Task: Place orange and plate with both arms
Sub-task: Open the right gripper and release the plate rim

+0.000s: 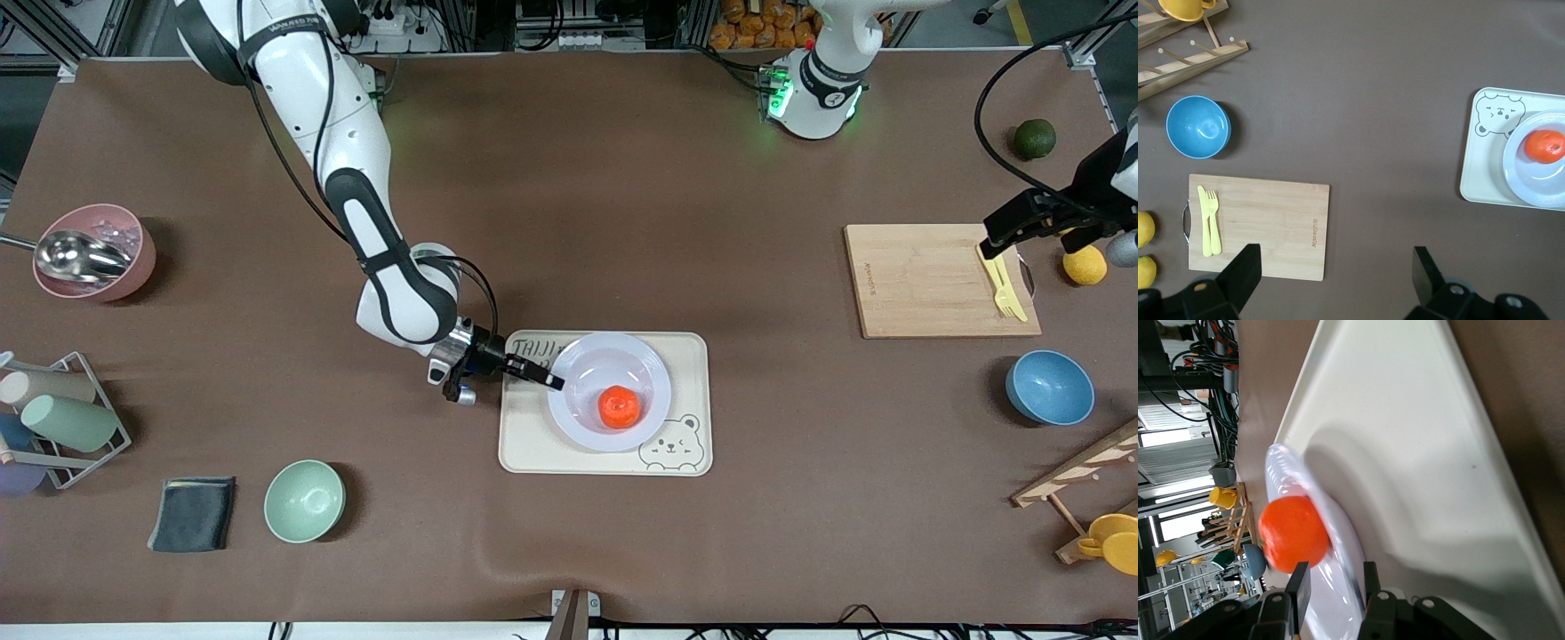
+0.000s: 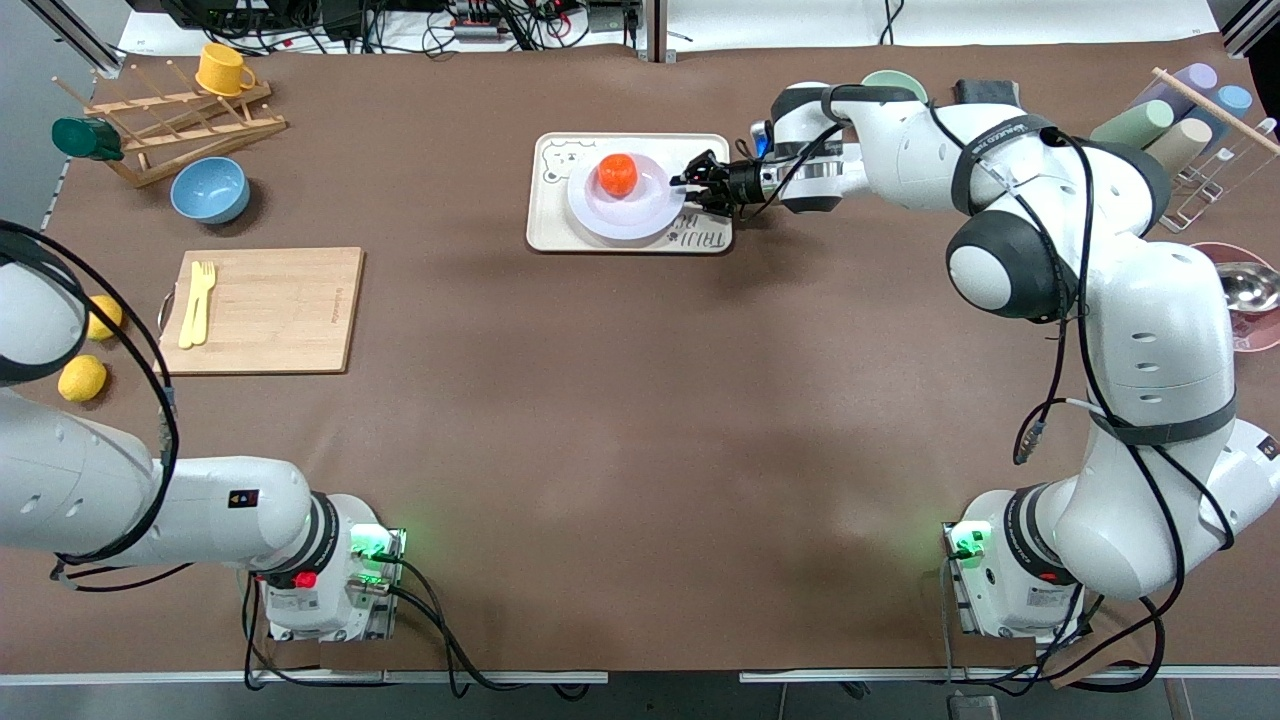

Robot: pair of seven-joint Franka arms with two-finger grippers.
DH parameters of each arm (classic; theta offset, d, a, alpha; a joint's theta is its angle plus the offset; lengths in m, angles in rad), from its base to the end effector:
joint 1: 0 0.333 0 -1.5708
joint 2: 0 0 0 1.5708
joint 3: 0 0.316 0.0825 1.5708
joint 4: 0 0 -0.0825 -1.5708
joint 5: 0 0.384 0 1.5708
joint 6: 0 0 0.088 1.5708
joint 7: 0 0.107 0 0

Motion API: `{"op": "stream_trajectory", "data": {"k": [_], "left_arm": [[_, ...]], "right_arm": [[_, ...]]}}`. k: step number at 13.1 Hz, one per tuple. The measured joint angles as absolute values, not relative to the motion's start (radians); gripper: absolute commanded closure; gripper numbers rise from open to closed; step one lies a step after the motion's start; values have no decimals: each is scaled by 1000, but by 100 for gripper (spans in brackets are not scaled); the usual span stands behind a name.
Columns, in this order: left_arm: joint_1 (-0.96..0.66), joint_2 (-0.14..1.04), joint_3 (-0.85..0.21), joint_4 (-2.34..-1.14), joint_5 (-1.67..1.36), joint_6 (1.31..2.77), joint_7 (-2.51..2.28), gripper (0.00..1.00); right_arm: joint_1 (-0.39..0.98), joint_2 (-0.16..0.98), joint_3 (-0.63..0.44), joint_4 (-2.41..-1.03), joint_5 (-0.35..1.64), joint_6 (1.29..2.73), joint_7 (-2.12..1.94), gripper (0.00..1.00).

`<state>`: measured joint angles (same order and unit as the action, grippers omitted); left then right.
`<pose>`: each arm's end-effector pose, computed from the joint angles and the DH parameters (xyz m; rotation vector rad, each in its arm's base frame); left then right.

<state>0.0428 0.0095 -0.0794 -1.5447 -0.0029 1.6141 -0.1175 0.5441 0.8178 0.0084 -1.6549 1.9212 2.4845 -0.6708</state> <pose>0.5619 -0.0206 0.6355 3.1294 0.1268 0.0932 0.5766 0.3501 0.1292 -2.0233 0.4869 -0.0772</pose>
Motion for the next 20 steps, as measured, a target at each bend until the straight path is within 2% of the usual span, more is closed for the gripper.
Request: {"op": "stream_trajectory", "data": {"k": [4,8,9,12,13,14,16,18,20], "left_arm": [[43,9,-80,-1545,-3,1614,-117,0],[43,9,-80,-1545,-3,1614,-117,0],[43,9,-80,-1545,-3,1614,-117,0],[43,9,-80,-1545,-3,1614,-117,0],[43,9,-80,-1545,-3,1614,-117,0],[43,9,-80,-1545,-3,1614,-117,0],[43,9,-80,-1545,-3,1614,-117,0],[43,9,-80,-1544,-3,1614,-116,0],[43,9,-80,-1542,-3,1614,-114,0]], "right_arm": [[542,820,8,-1655,1845,2496,-620,61],[540,812,-7,-1625,1472,2495,-207,59],[540,806,-9,-1615,1414,2493,-123,53],[535,791,-13,-1595,1339,2439,19,28],[529,788,-16,-1589,1318,2417,41,17],[520,785,-18,-1585,1292,2394,53,11],[500,772,-37,-1580,1228,2325,78,10],[490,748,-89,-1570,1120,2220,154,2],[485,710,-140,-1548,998,2101,233,0]]}}
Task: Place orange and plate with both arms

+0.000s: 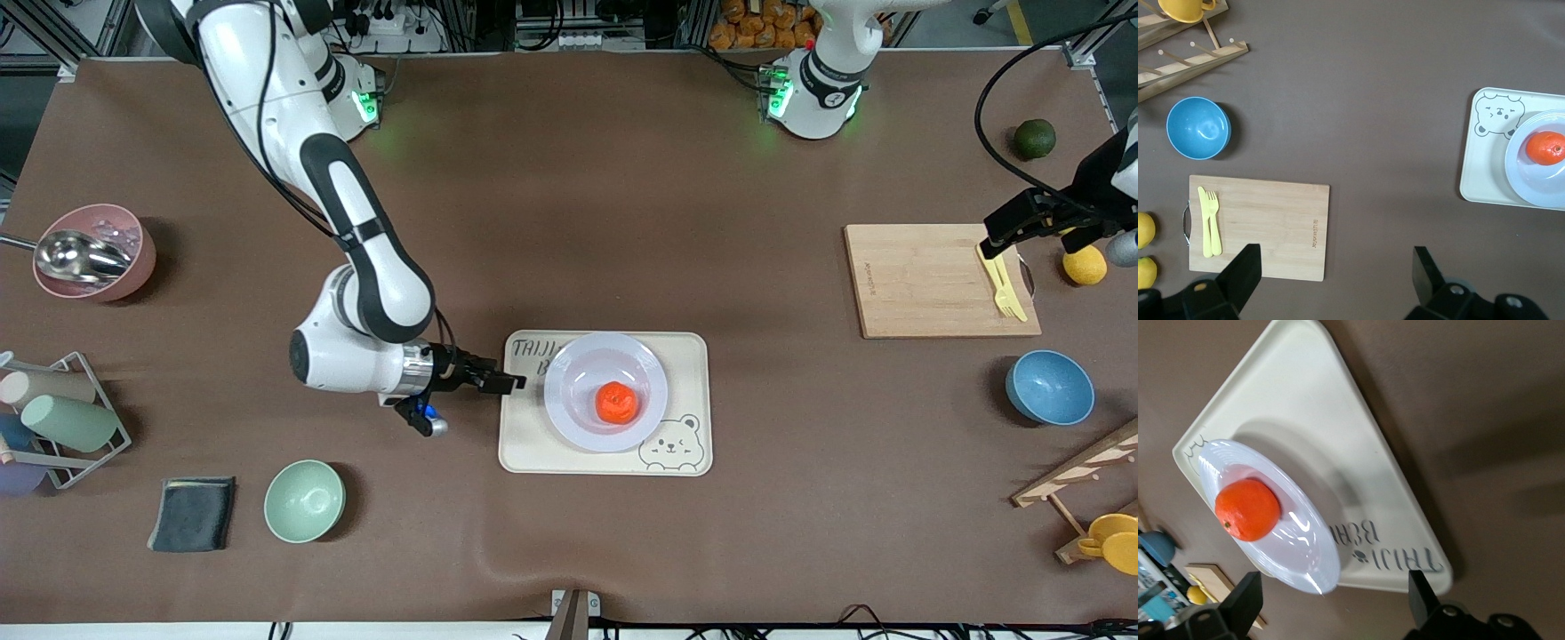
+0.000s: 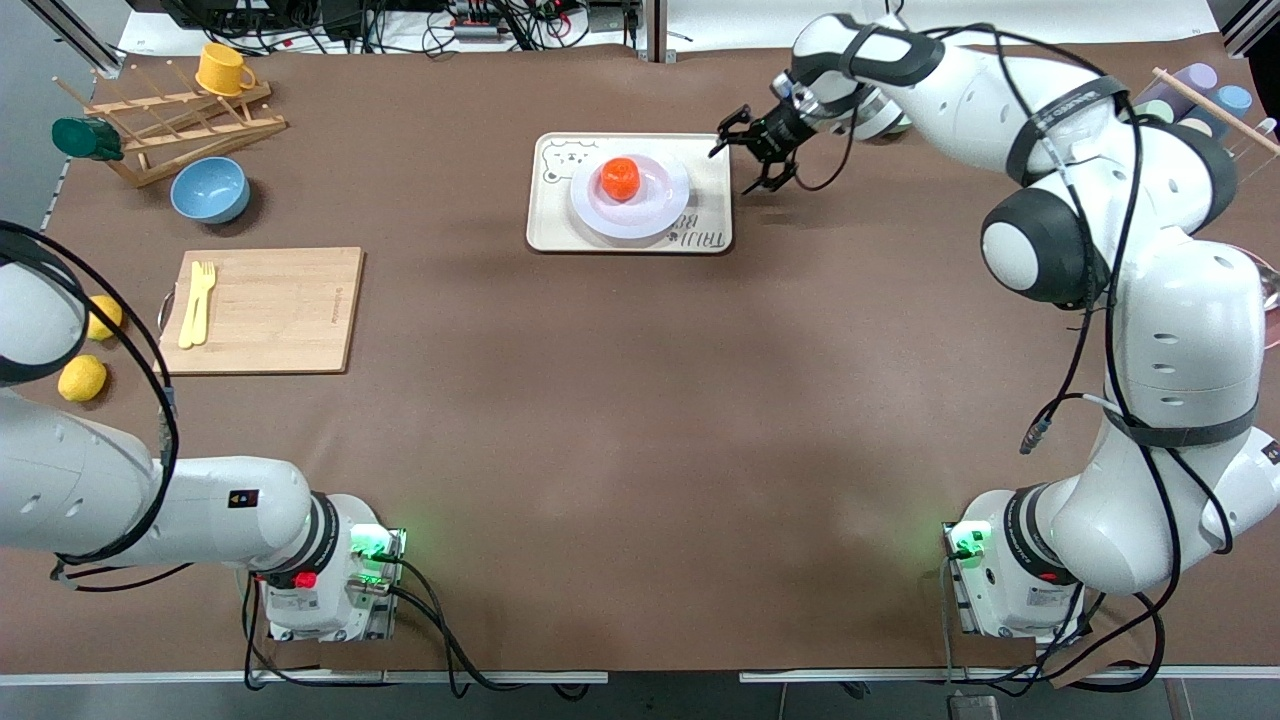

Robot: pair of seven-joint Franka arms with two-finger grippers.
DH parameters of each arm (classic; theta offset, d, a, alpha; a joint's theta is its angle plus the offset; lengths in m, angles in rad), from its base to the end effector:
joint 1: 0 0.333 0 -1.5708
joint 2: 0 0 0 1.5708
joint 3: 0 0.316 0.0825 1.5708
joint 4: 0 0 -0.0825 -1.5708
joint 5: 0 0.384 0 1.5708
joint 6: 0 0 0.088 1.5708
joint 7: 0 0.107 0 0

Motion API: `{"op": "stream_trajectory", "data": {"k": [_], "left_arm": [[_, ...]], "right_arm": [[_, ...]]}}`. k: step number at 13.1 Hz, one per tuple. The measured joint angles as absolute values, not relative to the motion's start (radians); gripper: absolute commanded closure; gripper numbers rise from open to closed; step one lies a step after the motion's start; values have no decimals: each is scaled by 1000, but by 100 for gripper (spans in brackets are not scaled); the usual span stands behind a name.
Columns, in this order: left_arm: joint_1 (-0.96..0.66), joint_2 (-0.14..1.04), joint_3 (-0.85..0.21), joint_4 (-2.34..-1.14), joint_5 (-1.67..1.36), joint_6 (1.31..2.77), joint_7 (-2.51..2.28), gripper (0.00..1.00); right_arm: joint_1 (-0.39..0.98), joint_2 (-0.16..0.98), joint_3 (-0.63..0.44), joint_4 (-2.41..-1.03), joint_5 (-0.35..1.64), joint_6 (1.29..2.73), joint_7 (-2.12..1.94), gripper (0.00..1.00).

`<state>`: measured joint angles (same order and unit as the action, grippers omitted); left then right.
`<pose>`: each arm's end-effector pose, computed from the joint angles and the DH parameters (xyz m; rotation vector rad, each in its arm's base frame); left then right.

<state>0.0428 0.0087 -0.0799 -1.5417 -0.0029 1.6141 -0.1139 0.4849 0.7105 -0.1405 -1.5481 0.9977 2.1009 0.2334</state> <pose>0.5617 -0.0209 0.6374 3.1293 0.1203 0.0991 0.6410 0.2885 0.2363 -2.3924 0.5526 0.4156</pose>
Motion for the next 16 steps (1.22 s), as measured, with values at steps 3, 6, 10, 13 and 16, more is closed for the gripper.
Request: {"op": "stream_trajectory", "data": {"k": [3,6,10,13,16], "left_arm": [[42,9,-82,-1541,-3,1613,-114,0],[42,9,-83,-1541,-3,1610,-113,0],[42,8,-88,-1541,-3,1601,-112,0],[42,8,-91,-1543,-3,1597,-112,0],[42,8,-91,-1543,-3,1597,-112,0]], "right_arm": [[484,658,-229,-1545,932,1955,254,0],[482,636,-311,-1544,863,1833,254,0],[460,616,-442,-1551,810,1682,139,0],[353,600,-485,-1556,794,1591,-42,0],[259,554,-483,-1554,656,1562,-104,0]]}}
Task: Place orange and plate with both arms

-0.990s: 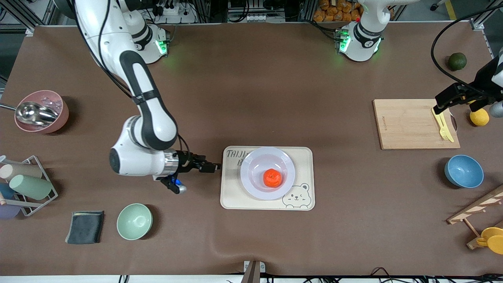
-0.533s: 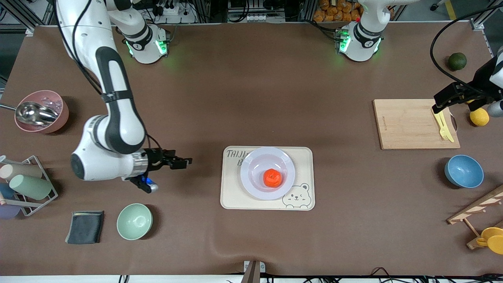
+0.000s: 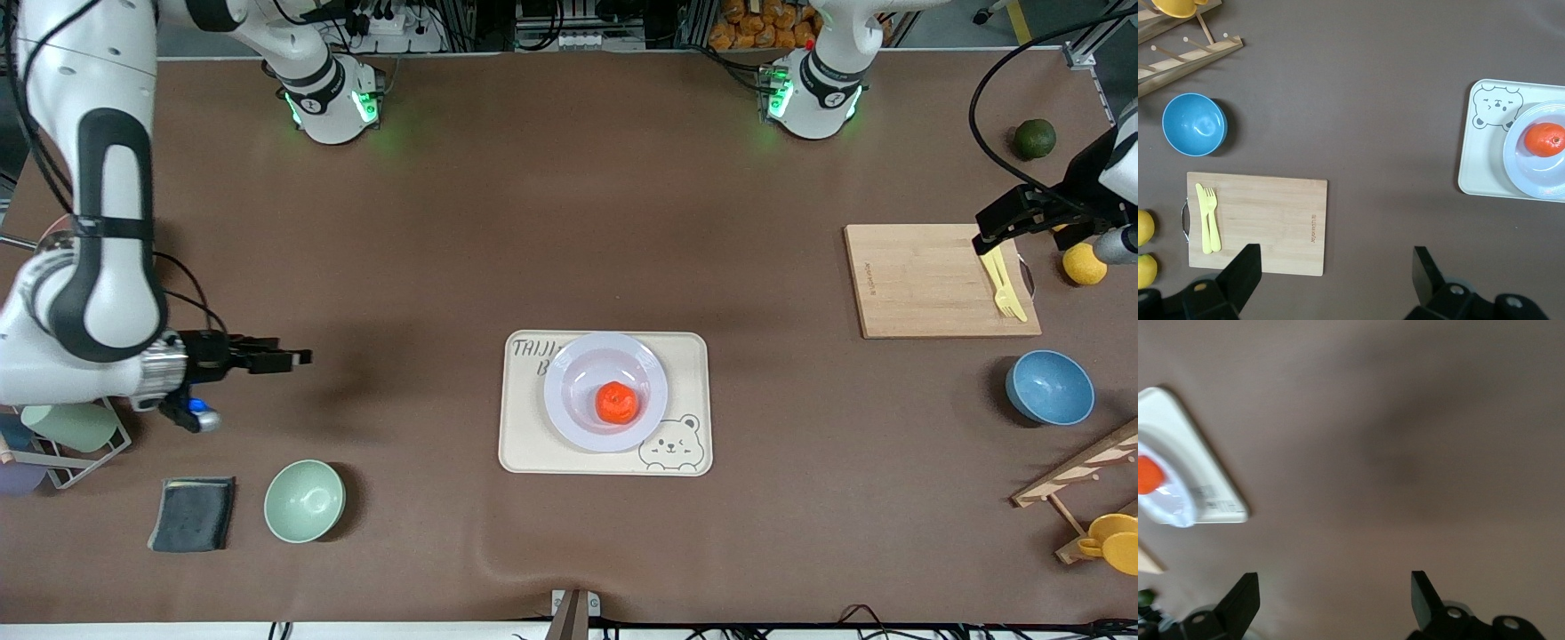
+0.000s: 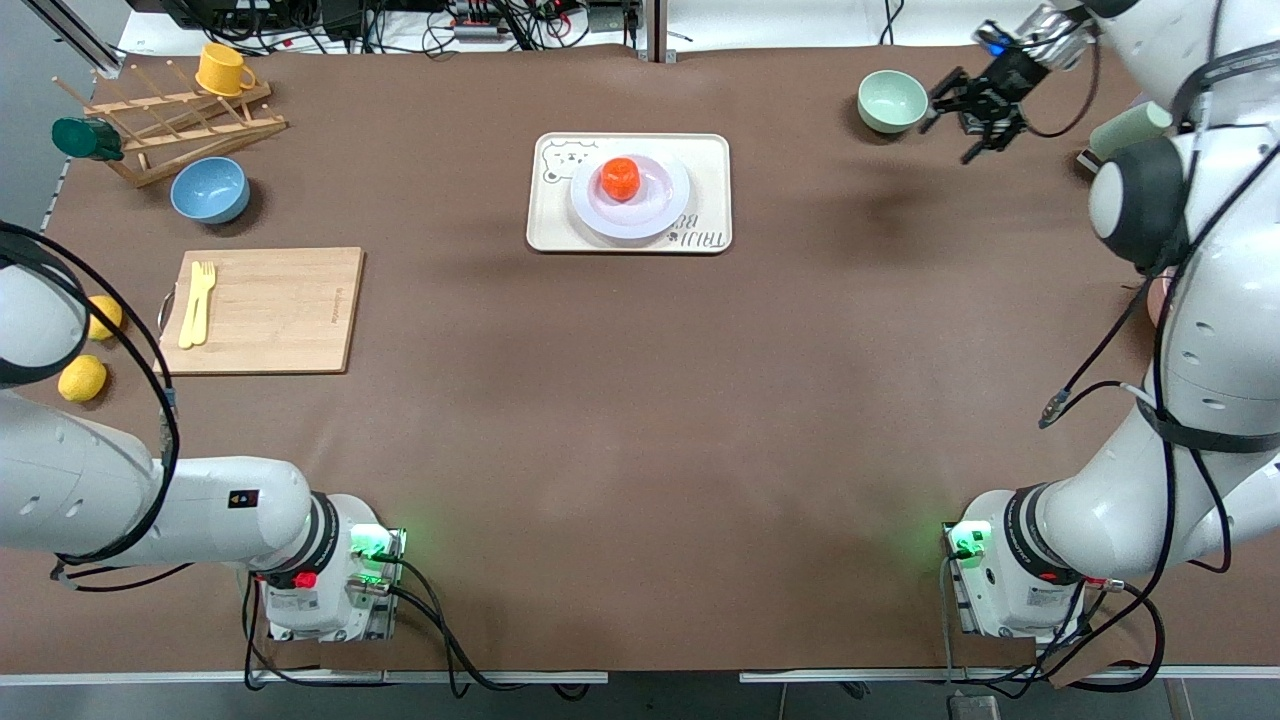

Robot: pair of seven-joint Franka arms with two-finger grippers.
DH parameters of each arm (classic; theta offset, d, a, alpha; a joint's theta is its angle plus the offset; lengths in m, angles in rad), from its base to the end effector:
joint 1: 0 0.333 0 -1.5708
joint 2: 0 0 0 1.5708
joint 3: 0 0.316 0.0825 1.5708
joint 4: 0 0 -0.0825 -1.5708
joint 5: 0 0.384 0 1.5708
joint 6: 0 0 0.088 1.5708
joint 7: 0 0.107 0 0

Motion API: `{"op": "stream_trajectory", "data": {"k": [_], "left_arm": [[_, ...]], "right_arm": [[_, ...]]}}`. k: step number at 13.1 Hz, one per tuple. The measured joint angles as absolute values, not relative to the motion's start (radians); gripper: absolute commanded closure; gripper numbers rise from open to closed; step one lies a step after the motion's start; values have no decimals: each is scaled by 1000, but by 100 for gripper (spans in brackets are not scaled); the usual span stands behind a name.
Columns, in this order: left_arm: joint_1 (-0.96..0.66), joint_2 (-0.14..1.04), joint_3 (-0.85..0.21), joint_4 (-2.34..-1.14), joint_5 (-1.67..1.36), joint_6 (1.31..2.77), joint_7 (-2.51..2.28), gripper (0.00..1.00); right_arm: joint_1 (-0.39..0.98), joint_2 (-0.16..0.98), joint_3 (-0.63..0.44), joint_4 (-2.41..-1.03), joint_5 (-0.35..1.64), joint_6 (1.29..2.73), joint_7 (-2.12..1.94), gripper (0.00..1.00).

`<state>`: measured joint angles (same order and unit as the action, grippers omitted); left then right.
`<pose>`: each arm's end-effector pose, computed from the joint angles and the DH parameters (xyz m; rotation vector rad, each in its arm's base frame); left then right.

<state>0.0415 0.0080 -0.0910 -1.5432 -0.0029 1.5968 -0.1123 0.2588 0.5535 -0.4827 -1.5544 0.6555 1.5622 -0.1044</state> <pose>0.5594 -0.0278 0.6355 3.1320 0.0984 0.0708 0.6422 -0.0356 0.3321 -2.6106 0.3595 0.5294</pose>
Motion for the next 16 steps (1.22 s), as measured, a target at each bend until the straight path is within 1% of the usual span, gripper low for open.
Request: {"op": "stream_trajectory", "data": {"k": [4,7,9,10,13,16], "left_arm": [[42,8,-91,-1544,-3,1597,-112,0],[42,8,-91,-1544,-3,1597,-112,0],[42,8,-91,-1544,-3,1597,-112,0],[42,8,-91,-1544,-3,1597,-112,0],[42,8,-91,-1544,-3,1597,-112,0],[42,8,-91,-1544,-3,1597,-112,0]], "right_arm": [[212,430,-459,-1553,432,1540,-146,0],[190,374,-448,-1542,384,1476,-152,0],[167,352,-422,-1523,348,1444,-157,0],[146,338,-387,-1515,313,1436,-158,0],[58,279,-235,-1498,183,1431,-158,0],[-5,216,-142,-1460,140,1377,-156,0]]}}
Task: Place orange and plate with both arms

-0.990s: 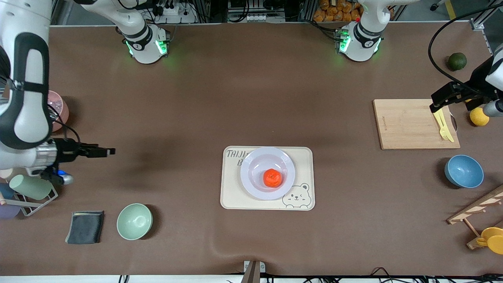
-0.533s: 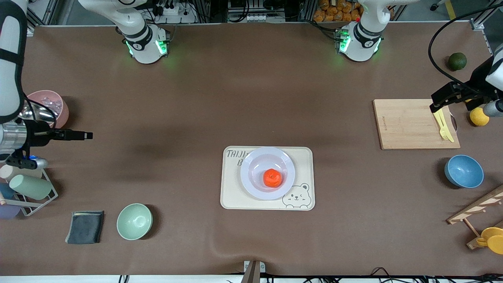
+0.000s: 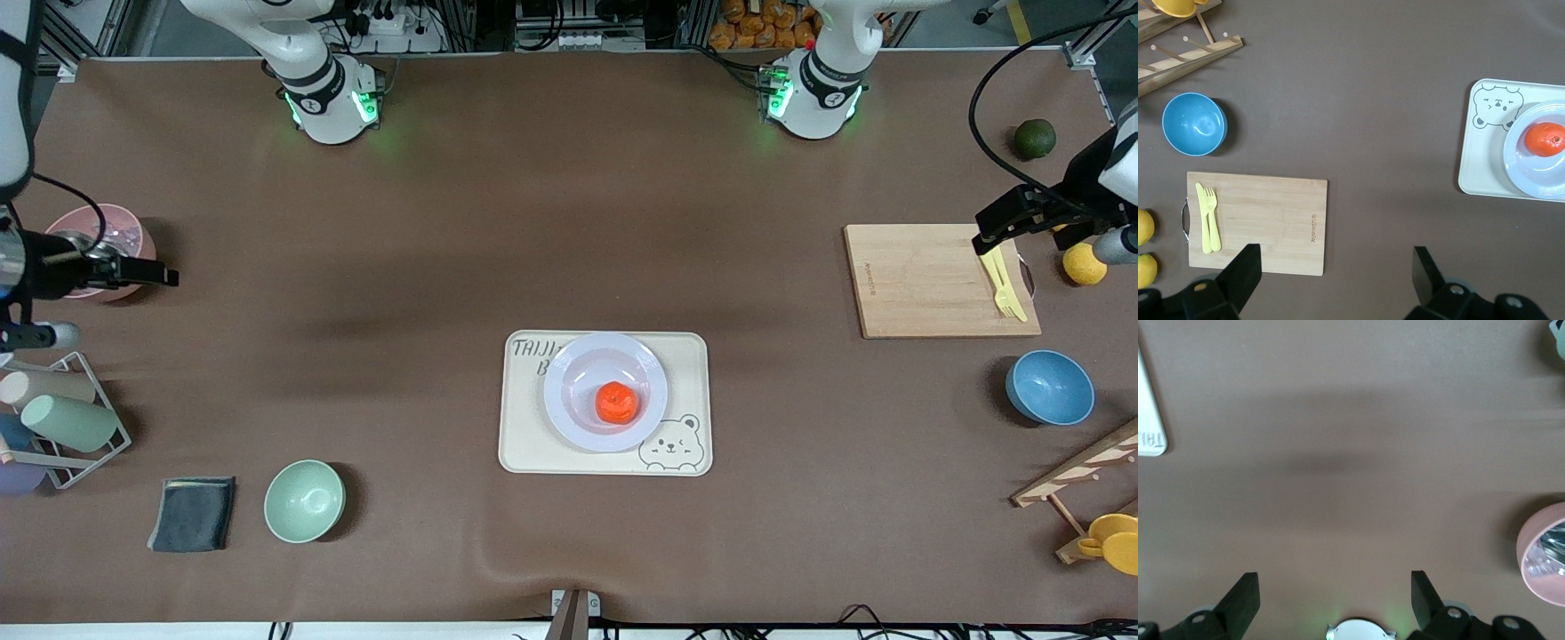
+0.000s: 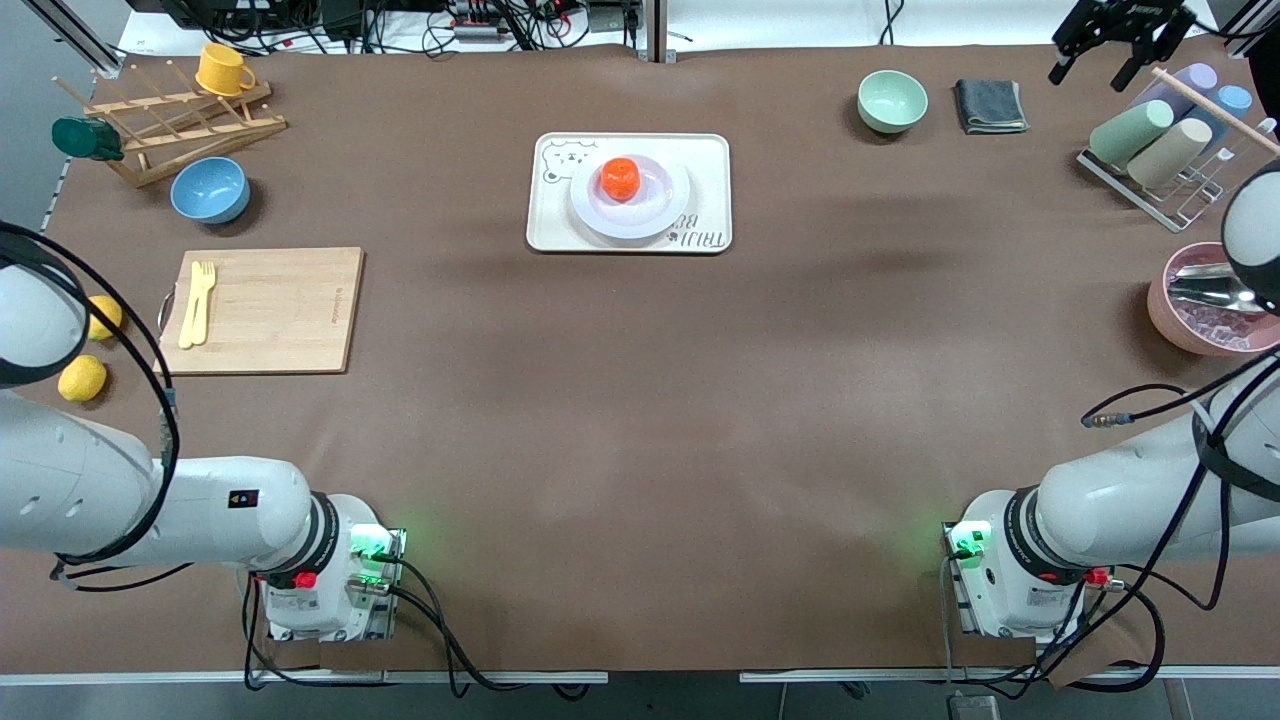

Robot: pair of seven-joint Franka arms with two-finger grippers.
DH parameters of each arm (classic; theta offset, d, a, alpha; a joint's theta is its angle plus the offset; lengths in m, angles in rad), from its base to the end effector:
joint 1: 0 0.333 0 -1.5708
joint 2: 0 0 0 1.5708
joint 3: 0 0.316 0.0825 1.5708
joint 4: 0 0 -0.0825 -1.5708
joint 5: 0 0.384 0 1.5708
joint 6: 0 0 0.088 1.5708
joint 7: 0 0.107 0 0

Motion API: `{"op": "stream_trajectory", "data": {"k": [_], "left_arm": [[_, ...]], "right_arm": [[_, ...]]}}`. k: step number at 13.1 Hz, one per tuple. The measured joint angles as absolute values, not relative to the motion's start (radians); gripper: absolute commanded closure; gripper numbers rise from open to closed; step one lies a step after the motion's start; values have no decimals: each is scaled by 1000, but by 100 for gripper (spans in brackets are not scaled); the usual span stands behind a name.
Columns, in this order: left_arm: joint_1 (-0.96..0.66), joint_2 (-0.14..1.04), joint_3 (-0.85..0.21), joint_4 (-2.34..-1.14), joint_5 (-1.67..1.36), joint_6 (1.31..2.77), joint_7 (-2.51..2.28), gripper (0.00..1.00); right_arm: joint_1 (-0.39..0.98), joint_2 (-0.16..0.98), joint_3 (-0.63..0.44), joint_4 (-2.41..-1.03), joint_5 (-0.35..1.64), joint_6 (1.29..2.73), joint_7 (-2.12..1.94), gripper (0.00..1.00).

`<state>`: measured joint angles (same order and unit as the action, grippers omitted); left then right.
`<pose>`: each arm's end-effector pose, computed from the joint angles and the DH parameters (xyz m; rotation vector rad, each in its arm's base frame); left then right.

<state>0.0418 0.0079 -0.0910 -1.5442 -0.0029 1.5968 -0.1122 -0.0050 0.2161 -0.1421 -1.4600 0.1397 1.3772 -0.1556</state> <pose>0.5594 -0.0276 0.6351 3.1321 0.0987 0.0694 0.5884 -0.0617 0.5393 -2.9605 -0.0201 0.4128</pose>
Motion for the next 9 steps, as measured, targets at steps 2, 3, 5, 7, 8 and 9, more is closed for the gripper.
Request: {"op": "stream_trajectory", "data": {"k": [2,3,5,7,8,9], "left_arm": [[42,8,-91,-1544,-3,1597,-112,0],[42,8,-91,-1544,-3,1597,-112,0],[42,8,-91,-1544,-3,1597,-112,0],[42,8,-91,-1544,-3,1597,-112,0],[42,7,-91,-1544,-3,1597,-112,0],[42,6,-91,-1544,-3,1597,-112,0]], "right_arm": [[-25,193,-122,-1415,136,1331,-145,0],[-27,186,-119,-1393,135,1316,-132,0],[-31,167,-96,-1368,110,1287,-97,0],[-32,141,-58,-1359,60,1257,-51,0],[-32,125,-48,-1356,49,1247,-37,0],[-32,104,-43,-1354,45,1243,-30,0]]}}
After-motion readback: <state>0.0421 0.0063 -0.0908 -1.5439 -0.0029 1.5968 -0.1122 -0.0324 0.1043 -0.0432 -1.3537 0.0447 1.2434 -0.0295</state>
